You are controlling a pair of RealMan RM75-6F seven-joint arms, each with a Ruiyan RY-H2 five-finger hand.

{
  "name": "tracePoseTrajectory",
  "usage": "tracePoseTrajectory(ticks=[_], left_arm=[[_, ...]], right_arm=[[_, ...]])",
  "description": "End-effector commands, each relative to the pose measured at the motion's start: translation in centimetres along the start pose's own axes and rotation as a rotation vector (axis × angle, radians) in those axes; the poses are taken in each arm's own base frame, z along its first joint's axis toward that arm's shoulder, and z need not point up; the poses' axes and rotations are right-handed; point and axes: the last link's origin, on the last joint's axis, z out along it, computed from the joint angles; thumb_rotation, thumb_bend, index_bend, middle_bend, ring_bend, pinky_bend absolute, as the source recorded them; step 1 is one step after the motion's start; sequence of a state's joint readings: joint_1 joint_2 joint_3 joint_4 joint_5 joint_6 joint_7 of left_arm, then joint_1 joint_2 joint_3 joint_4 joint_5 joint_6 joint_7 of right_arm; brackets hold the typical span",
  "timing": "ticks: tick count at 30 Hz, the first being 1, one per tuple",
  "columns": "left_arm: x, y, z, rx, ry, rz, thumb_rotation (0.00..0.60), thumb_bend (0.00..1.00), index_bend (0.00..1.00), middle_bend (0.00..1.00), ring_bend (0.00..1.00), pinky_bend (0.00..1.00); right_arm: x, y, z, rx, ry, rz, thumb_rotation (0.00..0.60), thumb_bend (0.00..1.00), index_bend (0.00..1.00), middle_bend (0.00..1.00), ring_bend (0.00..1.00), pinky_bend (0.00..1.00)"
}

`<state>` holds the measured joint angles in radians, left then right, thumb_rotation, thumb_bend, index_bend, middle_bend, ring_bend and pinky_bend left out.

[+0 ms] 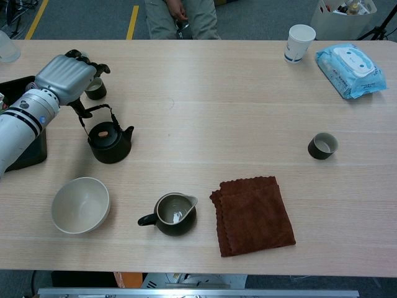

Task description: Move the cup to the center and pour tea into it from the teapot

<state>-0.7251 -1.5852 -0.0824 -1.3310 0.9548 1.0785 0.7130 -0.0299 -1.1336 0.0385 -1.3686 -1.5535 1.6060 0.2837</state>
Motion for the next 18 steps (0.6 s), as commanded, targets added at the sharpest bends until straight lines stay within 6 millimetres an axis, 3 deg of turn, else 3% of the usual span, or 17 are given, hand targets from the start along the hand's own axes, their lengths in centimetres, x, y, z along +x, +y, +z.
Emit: tracePoseTrajectory(ticks=[1, 8, 18], left_arm=[[-0.2, 0.0, 0.3, 0.002, -0.004, 0.004, 0.6, 0.08, 0.15, 0.24, 0.16, 0.08], [-0.3, -0.4, 1.1, 0.0, 0.034, 0.11, 0.6, 0.08, 0.15, 0.24, 0.16, 0.07], [0.2, 0.6, 1.8, -0.027, 0.065, 0.082, 0.6, 0.08, 0.15, 0.24, 0.16, 0.07]], right_arm=[[0.0, 0.0, 0.0, -0.002, 0.0, -0.001, 0.6, 0.09, 0.35, 0.33, 0.24, 0.32], [0.1, 0.2, -0.1, -0.006, 0.001, -0.001, 0.6, 0.09, 0.35, 0.33, 0.24, 0.32], [0.2, 0.2, -0.3, -0.01, 0.006, -0.003, 0.6, 0.09, 0.35, 0.33, 0.24, 0.32]])
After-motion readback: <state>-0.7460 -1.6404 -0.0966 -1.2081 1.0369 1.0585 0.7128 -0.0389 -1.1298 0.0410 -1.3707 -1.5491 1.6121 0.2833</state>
